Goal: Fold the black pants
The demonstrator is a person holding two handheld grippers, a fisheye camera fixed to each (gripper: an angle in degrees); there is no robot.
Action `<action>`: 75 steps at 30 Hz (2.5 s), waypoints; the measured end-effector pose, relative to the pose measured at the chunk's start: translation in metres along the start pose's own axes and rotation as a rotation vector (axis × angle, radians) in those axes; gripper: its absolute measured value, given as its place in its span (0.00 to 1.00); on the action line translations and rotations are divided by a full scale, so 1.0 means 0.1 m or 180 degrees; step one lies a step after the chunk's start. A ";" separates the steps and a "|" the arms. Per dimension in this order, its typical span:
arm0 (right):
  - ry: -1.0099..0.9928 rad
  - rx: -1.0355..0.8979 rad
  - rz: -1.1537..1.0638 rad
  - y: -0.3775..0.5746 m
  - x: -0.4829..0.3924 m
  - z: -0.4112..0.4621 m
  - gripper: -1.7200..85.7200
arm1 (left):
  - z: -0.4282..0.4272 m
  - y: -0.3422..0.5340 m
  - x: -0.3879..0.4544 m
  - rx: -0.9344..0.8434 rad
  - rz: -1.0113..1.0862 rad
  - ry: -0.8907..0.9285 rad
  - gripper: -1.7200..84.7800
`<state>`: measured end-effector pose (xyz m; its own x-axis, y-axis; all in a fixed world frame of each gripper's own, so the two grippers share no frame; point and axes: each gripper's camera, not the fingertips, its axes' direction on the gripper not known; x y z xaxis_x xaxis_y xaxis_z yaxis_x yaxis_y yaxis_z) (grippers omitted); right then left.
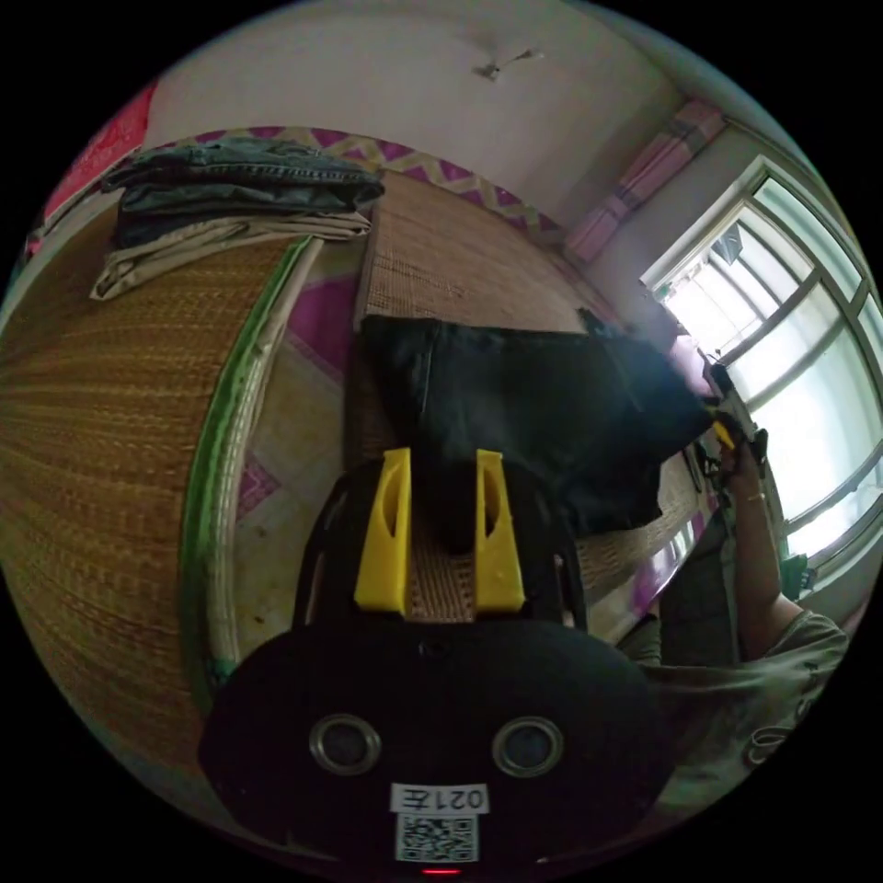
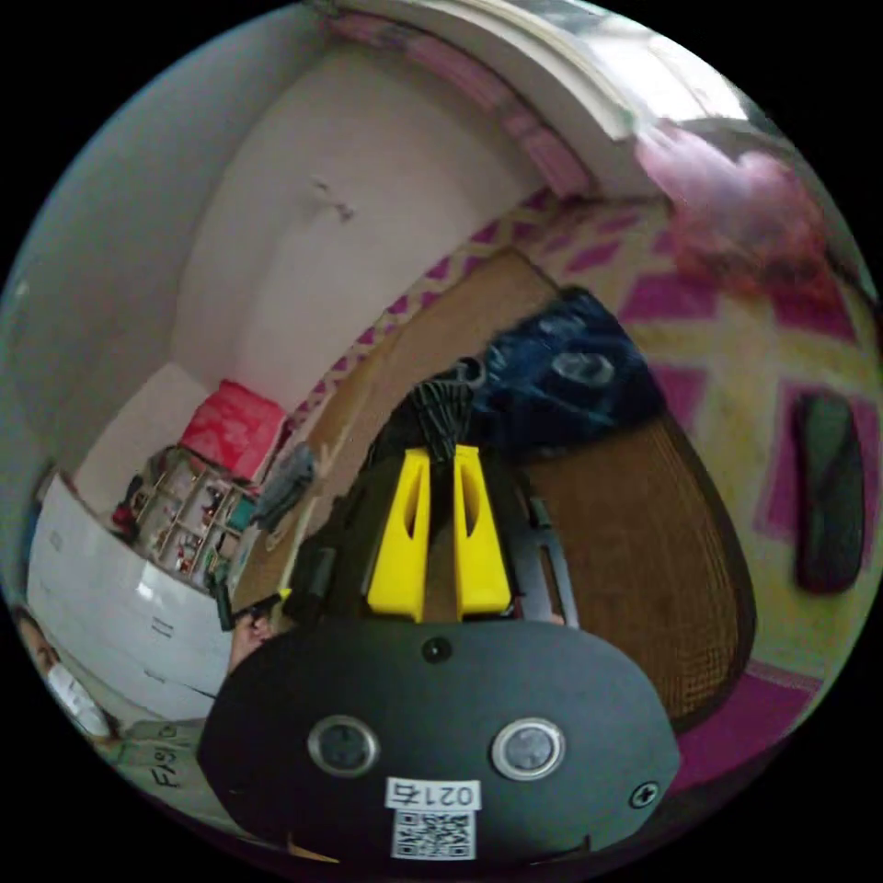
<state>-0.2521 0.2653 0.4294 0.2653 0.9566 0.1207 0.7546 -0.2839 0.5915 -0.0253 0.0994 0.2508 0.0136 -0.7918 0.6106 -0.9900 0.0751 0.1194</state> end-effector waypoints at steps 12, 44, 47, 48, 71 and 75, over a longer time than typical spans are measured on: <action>-0.0178 -0.0215 0.0101 0.48 0.43 -0.34 0.07 | 0.27 -0.51 0.09 -0.0325 0.0763 -0.0288 0.05; 0.1724 -0.0774 -0.1571 1.23 -1.66 1.30 0.10 | 0.80 -1.01 2.06 0.0003 0.1585 0.0075 0.04; 0.1670 -0.0780 -0.1536 1.25 -1.69 1.31 0.10 | 0.11 -1.19 1.54 0.0499 0.1226 0.0120 0.02; 0.1670 -0.0781 -0.1536 1.26 -1.70 1.32 0.10 | -0.26 -1.23 1.25 0.0723 0.1098 0.0073 0.02; 0.1209 -0.0624 -0.2410 0.71 -2.27 1.15 0.13 | -2.40 -0.90 -1.91 0.1503 -0.0307 -0.1602 0.02; 0.1462 -0.1262 -0.3076 0.28 -2.24 1.71 0.14 | -1.83 -1.40 -1.31 0.0957 0.0991 -0.0809 0.07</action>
<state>-0.1876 0.0316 0.2822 -0.6300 0.7205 -0.2900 0.2593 0.5471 0.7959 0.1369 0.3036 0.2972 -0.2865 -0.8851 0.3668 -0.9388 0.1829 -0.2918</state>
